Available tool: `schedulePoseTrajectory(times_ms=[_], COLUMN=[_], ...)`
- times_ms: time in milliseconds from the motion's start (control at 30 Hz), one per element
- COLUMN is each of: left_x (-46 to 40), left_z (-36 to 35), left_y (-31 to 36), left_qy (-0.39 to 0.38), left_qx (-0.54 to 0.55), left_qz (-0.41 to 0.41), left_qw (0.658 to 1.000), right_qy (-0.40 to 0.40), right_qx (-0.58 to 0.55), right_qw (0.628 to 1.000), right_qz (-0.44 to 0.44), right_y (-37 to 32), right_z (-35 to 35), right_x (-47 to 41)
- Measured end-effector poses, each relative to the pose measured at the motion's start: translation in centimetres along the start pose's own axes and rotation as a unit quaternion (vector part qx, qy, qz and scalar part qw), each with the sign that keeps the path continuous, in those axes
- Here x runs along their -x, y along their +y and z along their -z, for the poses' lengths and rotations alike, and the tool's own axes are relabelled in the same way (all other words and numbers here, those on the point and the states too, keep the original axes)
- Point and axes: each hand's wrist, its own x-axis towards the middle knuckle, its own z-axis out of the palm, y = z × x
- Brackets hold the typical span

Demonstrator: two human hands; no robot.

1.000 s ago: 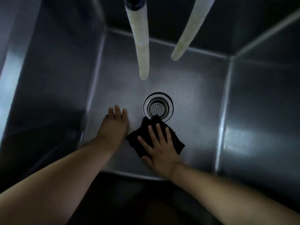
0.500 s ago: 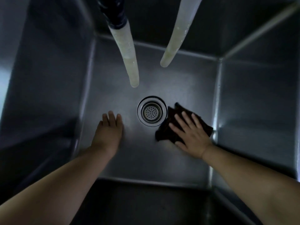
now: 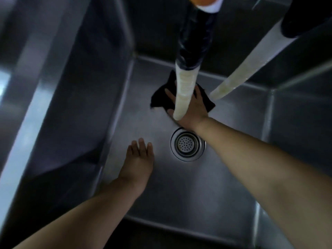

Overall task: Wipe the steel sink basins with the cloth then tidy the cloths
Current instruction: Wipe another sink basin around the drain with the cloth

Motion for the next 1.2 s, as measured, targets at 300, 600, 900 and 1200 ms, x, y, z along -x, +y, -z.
schedulePoseTrajectory(times_ms=[300, 600, 900, 1200], left_x=[-0.2, -0.1, 0.2, 0.6], left_z=[0.1, 0.0, 0.3, 0.2], left_y=[0.5, 0.3, 0.6, 0.6], left_qy=[-0.016, -0.027, -0.038, -0.015], left_qx=[0.007, -0.008, -0.01, -0.011], left_qz=[0.01, 0.016, 0.019, 0.017], left_qw=[1.0, 0.999, 0.999, 1.0], right_qy=[0.01, 0.033, 0.007, -0.016], right_qx=[0.009, -0.013, -0.025, -0.036], right_qw=[0.998, 0.998, 0.978, 0.954], right_qz=[0.055, -0.051, -0.205, -0.297], right_y=[-5.0, 4.8, 11.9, 6.1], right_z=[1.0, 0.0, -2.0, -3.8], right_x=[-8.7, -1.2, 7.0, 15.8])
